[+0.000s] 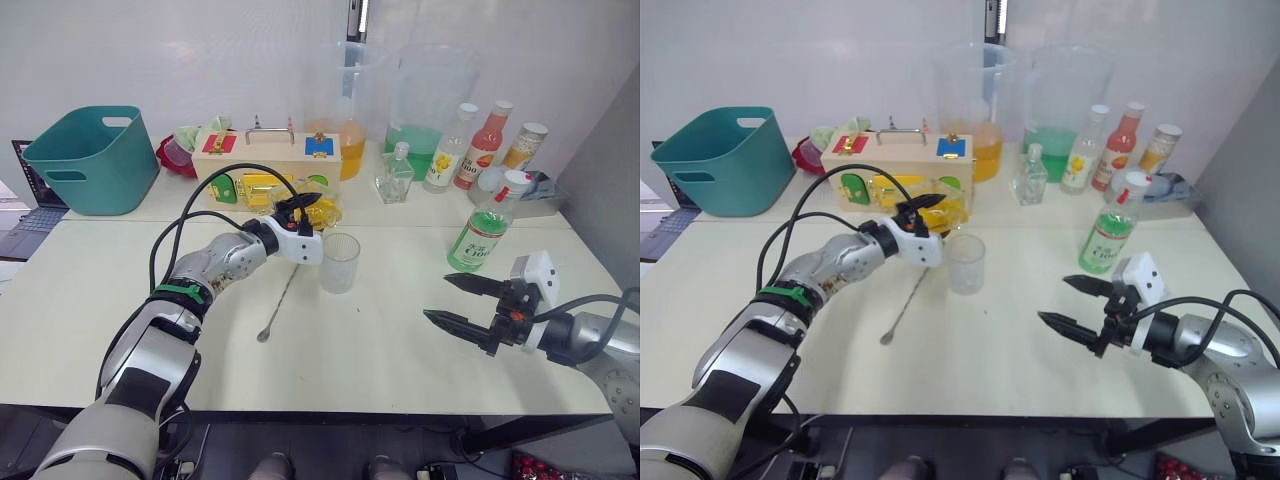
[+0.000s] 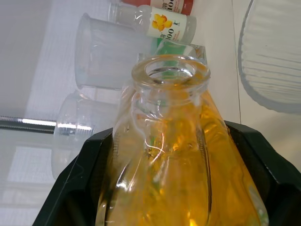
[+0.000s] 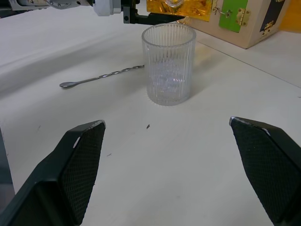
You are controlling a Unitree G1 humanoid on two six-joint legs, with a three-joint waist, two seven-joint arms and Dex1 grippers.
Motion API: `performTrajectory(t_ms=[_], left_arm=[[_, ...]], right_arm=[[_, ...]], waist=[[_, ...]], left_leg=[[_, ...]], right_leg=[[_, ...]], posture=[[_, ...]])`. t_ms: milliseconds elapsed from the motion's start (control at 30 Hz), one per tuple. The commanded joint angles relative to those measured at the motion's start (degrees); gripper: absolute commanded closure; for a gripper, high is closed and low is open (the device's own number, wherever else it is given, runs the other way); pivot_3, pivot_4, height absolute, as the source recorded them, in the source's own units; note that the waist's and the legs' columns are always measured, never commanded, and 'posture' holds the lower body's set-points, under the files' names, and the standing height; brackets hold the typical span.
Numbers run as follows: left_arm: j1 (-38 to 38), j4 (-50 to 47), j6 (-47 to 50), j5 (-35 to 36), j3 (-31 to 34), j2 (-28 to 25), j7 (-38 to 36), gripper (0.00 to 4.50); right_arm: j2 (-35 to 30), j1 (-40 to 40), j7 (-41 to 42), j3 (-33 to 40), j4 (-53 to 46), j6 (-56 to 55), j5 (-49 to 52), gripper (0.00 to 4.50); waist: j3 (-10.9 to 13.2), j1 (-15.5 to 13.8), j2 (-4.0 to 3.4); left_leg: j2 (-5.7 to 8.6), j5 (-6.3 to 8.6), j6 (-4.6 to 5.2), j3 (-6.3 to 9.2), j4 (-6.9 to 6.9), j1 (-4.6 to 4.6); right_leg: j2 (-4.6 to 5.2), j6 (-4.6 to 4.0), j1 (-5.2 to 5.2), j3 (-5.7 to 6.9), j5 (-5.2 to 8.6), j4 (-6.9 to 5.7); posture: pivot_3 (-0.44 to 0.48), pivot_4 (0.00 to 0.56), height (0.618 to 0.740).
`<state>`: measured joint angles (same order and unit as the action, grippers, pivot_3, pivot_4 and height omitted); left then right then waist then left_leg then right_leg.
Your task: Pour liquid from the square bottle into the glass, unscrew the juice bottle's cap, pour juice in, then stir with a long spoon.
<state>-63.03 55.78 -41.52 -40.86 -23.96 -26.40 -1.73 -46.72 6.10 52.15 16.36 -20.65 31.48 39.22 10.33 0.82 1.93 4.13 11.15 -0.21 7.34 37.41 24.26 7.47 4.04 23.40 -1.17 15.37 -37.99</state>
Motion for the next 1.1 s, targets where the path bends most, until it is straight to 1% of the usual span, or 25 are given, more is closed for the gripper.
performTrajectory(t_ms=[33, 533, 767, 1100], left_arm=[[-4.1, -3.2, -2.1, 0.2, 1.1, -1.2, 4.1, 1.70], [-5.1, -4.5, -1.9, -7.9, -3.2, -3.3, 11.7, 1.70], [-5.5, -4.6, -1.9, -8.8, -3.8, -3.5, 12.8, 1.70], [-5.7, -5.0, -1.8, -8.4, -3.9, -3.6, 12.6, 1.70]], right_arm=[[0.1, 0.8, -0.2, 1.1, -0.6, -1.1, 0.0, 0.01], [0.4, 1.6, 0.0, 0.9, 0.1, -1.3, -0.6, 0.01], [0.3, 1.7, 0.2, 0.8, 0.2, -1.3, -0.7, 0.01], [0.3, 2.1, 0.2, 0.6, 0.3, -1.1, -0.7, 0.01]], waist=[[0.0, 0.0, 0.00], [0.0, 0.0, 0.00], [0.0, 0.0, 0.00], [0.0, 0.1, 0.00]], left_leg=[[0.00, 0.00, 0.00, 0.00, 0.00, 0.00], [0.00, 0.00, 0.00, 0.00, 0.02, 0.00], [0.00, 0.00, 0.00, 0.00, 0.03, 0.01], [0.00, 0.00, 0.00, -0.01, 0.04, 0.01]], right_leg=[[0.00, 0.00, 0.00, 0.00, 0.00, 0.00], [0.00, 0.00, 0.01, 0.00, 0.00, -0.02], [0.00, 0.00, 0.01, 0.00, 0.00, -0.02], [0.00, 0.00, 0.02, 0.00, 0.00, -0.04]], posture=[[0.000, 0.150, 0.740], [0.000, 0.150, 0.740], [0.000, 0.150, 0.740], [0.000, 0.150, 0.740]])
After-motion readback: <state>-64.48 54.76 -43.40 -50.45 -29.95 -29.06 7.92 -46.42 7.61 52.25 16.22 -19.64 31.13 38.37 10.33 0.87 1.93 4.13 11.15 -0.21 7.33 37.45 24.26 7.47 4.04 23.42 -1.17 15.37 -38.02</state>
